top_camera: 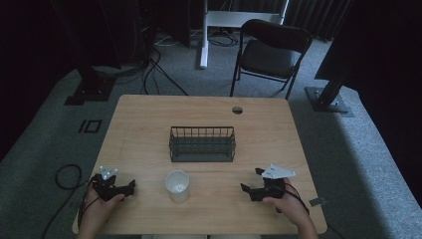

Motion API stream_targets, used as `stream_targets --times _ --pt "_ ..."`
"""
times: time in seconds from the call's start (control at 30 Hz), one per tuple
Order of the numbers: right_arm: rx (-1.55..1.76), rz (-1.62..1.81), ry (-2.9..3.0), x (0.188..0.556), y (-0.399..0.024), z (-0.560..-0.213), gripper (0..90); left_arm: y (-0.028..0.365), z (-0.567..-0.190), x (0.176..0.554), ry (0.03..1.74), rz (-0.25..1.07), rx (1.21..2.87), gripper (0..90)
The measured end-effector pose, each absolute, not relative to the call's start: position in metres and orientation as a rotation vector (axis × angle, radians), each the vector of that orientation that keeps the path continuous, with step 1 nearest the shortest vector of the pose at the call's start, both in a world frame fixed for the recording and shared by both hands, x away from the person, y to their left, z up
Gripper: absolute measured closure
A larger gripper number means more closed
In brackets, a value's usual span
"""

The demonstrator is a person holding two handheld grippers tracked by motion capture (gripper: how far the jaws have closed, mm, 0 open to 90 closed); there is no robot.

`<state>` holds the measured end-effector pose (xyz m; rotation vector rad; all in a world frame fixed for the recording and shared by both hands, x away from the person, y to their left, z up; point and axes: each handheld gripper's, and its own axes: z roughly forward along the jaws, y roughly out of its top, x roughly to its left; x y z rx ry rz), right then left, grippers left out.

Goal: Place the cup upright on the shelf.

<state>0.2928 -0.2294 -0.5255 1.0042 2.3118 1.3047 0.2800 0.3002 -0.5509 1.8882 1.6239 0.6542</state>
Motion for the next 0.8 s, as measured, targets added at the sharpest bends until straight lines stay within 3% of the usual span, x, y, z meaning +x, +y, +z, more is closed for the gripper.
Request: stream_targets --times 0.8 --pt "0.765 1.419 2.457 0.286 -0.157 -0.519 12.4 0.3 -0.551 0.28 1.624 0.654 1.888 1.2"
